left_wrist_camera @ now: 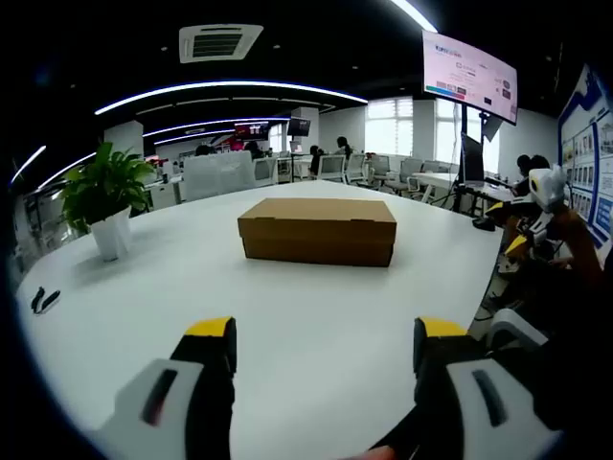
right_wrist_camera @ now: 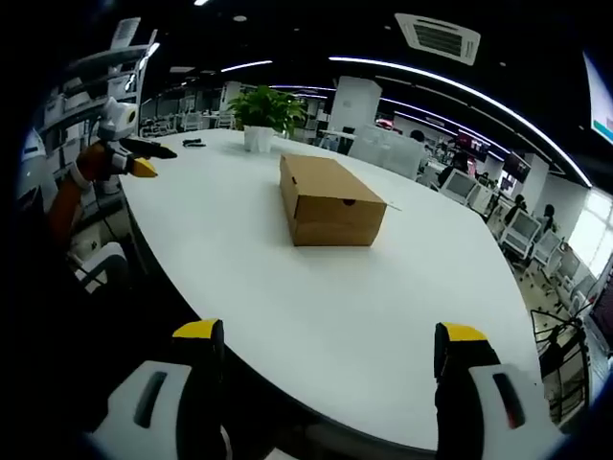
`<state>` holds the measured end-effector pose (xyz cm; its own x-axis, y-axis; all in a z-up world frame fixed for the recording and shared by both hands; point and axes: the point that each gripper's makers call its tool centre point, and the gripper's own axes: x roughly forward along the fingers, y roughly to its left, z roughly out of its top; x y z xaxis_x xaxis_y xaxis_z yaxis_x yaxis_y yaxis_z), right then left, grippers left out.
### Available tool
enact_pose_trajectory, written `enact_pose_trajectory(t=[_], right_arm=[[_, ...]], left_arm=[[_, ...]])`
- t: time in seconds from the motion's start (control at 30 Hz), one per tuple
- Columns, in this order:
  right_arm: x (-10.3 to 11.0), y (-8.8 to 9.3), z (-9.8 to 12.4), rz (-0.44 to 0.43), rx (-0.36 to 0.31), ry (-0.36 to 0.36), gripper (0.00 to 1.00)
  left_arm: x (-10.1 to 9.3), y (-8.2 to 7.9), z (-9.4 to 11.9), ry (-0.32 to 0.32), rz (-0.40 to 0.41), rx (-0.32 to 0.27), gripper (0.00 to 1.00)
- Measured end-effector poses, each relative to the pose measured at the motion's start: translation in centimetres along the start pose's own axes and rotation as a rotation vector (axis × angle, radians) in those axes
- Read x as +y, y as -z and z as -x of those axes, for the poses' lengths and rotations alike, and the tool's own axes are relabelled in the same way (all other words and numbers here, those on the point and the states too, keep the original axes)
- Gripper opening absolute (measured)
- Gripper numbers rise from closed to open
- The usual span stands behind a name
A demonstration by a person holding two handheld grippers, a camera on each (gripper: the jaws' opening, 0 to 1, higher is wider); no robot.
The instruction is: Operate the shoe box by opening the lid, removing the specified soft item, and placing it in the target area until the item is outside and the box remains undamaged.
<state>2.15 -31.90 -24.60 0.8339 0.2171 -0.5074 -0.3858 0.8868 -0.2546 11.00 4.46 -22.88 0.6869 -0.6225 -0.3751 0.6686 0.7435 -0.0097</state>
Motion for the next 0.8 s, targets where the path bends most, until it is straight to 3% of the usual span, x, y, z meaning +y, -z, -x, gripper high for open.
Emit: enact_pose_trajectory(t=[0.07,0.33,0.53,0.8], right_arm=[[0.06,-1.14,0.04,0.098,-0.058,0.004,0.94],[-0.03,-1.45,0.34,0.055,-0.073,0.007,0.93],[0.37,-0.90,0.62,-0.080,-0.042,-0.040,0.89],[0.25,-0.89,0.71,-0.077,-0.041,-0.028,0.89]], left_arm=[[-0.22,-0.22,-0.03,0.005,-0.015,-0.013,0.84],[-0.63,-0.31,0.15,0.012,-0.019,-0.016,0.84],[-0.43,0.16,0.49,0.005,-0.001,0.002,0.83],[-0.77,0.07,0.42,0.015,-0.012,0.008,0.81]])
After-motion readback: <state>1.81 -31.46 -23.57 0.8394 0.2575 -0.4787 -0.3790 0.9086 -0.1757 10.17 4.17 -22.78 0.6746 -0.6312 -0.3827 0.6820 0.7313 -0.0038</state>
